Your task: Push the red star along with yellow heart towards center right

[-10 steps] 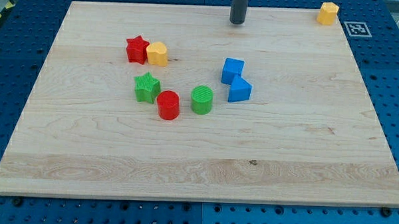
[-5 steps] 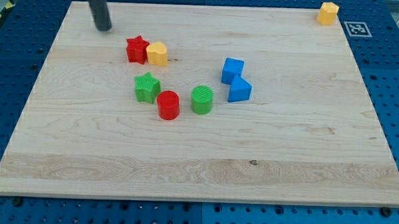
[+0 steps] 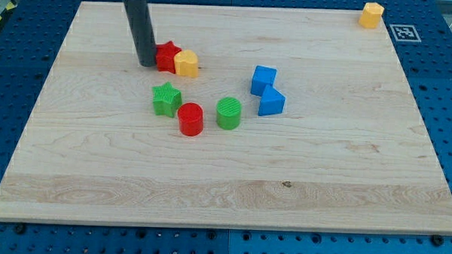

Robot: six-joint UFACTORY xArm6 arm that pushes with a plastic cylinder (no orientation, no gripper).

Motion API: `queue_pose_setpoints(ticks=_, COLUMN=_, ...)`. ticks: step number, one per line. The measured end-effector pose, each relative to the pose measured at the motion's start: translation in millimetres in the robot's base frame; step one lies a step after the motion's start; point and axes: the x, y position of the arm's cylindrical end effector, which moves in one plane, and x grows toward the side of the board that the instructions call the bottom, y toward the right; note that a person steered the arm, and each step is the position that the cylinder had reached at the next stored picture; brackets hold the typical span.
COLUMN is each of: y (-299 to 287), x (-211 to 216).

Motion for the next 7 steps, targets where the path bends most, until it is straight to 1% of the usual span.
queue_pose_setpoints(ticks=1, y=19.5, x=0.1)
queue_pose_setpoints(ticks=2, y=51.2, x=-5.9)
queue_pose_setpoints(ticks=4, y=152.3, x=-29.7)
queue_pose_setpoints(ticks=5, y=190.0, x=-32.4)
queue_pose_setpoints(ticks=6, y=194.7, x=-28.2)
queue_pose_setpoints(ticks=7, y=169.4, x=-12.5)
